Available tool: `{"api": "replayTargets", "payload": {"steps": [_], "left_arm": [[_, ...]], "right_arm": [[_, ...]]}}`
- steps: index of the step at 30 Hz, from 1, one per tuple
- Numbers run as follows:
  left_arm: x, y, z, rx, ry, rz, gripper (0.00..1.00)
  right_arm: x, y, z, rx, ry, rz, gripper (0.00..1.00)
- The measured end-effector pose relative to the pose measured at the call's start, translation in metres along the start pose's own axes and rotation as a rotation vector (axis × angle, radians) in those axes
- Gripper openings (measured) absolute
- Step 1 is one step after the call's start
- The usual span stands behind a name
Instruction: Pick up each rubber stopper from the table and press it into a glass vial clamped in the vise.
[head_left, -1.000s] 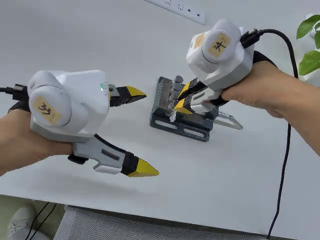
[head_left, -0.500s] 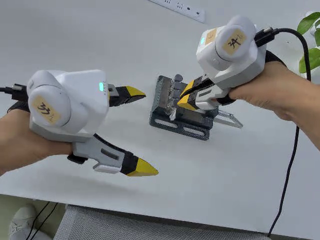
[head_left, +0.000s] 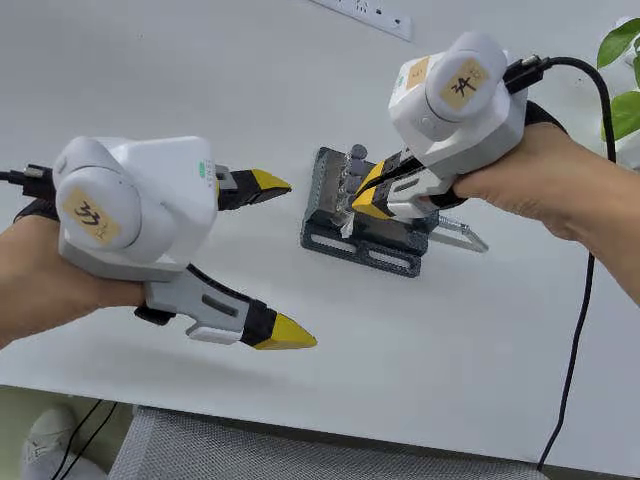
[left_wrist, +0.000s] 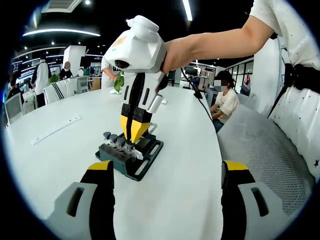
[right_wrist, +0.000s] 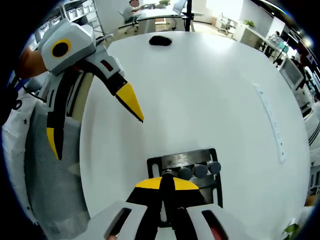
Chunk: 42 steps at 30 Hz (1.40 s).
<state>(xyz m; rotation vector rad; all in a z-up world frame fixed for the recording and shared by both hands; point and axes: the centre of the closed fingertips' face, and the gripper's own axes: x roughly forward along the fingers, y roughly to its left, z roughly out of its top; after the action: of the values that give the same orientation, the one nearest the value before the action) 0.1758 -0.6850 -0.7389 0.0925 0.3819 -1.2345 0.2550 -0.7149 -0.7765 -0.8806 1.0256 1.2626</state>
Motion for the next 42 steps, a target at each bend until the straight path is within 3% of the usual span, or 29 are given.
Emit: {"api": "replayTargets", "payload": {"steps": [42], "left_arm": [[-0.0017, 0.0052, 0.0, -0.006, -0.003, 0.012, 0.87]], "right_arm": [[0.0054, -0.0043, 0.0, -0.025, 0.052, 0.026, 0.02]]}}
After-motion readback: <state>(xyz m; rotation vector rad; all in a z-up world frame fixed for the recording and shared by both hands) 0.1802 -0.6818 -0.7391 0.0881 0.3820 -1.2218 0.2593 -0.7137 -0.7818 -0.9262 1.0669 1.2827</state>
